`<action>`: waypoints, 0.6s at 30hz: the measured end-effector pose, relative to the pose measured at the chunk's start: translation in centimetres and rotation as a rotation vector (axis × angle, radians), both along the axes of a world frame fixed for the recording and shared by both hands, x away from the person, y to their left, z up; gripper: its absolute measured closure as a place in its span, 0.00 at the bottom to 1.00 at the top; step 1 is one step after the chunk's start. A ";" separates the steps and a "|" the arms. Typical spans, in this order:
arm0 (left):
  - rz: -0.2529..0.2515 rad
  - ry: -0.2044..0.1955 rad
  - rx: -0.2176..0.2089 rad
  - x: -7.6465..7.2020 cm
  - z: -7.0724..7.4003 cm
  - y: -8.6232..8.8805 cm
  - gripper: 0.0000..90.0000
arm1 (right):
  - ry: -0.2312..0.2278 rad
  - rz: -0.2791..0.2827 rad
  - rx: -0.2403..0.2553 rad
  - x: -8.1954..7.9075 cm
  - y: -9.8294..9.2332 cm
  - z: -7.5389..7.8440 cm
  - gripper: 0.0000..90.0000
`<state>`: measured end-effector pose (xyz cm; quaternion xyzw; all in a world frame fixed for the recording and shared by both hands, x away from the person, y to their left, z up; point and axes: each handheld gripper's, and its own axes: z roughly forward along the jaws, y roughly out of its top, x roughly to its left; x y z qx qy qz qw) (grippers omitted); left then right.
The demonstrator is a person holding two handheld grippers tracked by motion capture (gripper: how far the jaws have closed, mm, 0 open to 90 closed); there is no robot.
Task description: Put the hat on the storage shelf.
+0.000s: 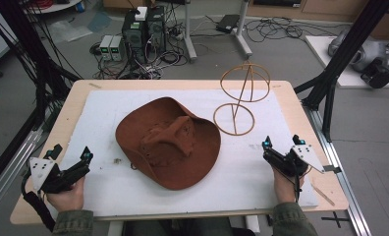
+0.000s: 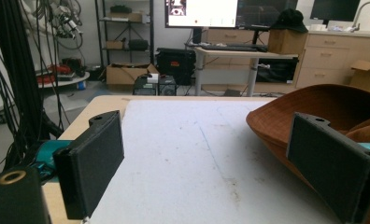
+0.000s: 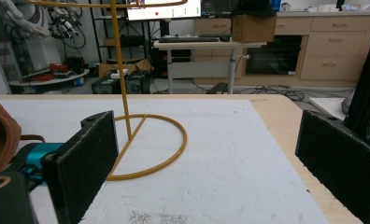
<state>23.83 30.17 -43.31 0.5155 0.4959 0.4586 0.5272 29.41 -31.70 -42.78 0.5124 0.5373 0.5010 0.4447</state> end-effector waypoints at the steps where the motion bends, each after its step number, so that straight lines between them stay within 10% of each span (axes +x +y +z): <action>1: -0.002 0.001 0.000 0.0 0.0 -0.1 0.13 | -0.001 -0.002 -0.001 0.0 0.0 0.0 0.06; 18: -0.023 -0.008 -0.010 -0.1 0.1 0.0 0.13 | -0.008 0.003 0.004 -0.1 0.0 0.1 0.06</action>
